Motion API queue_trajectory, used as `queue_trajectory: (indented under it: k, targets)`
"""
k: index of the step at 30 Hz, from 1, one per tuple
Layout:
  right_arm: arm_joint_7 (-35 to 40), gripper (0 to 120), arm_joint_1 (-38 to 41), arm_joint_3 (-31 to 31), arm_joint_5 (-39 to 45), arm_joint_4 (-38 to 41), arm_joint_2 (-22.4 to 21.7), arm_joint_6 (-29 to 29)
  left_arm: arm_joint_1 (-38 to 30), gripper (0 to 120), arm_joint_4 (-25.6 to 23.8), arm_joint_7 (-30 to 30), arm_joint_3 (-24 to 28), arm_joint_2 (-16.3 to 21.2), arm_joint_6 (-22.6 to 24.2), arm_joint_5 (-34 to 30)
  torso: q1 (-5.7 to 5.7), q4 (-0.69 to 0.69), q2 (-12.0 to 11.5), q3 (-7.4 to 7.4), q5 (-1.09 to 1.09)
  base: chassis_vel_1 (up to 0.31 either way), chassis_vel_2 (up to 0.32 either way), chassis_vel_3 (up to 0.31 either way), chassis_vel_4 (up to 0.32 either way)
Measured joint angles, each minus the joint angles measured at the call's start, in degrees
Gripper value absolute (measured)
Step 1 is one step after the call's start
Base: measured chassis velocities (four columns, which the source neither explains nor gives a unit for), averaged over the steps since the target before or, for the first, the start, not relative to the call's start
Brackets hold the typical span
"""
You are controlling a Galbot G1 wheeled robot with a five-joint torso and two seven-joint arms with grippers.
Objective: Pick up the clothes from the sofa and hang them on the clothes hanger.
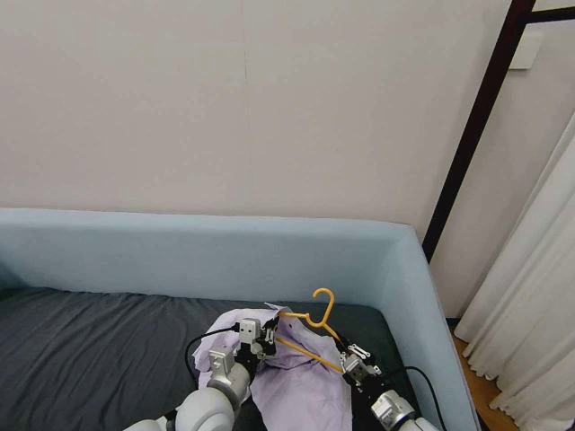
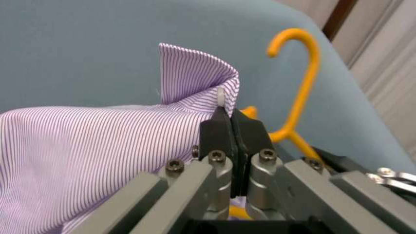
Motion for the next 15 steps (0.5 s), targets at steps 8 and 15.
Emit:
queue_trajectory:
  k: [8,15]
  targets:
    - [0.7,4,1.6,-0.7,0.2,-1.5,0.2,-1.1,0.5,0,-3.9,-0.2,2.9,0.3,1.1,0.5,0.0,0.01,0.0,0.0,0.0,0.0,0.0,0.0,0.0]
    - [1.2,4,2.0,-1.2,-0.4,-1.8,0.5,-1.6,0.0,0,-2.9,0.3,5.5,-1.9,1.1,2.6,0.0,-0.01,0.0,0.0,0.01,0.0,0.0,0.0,0.0]
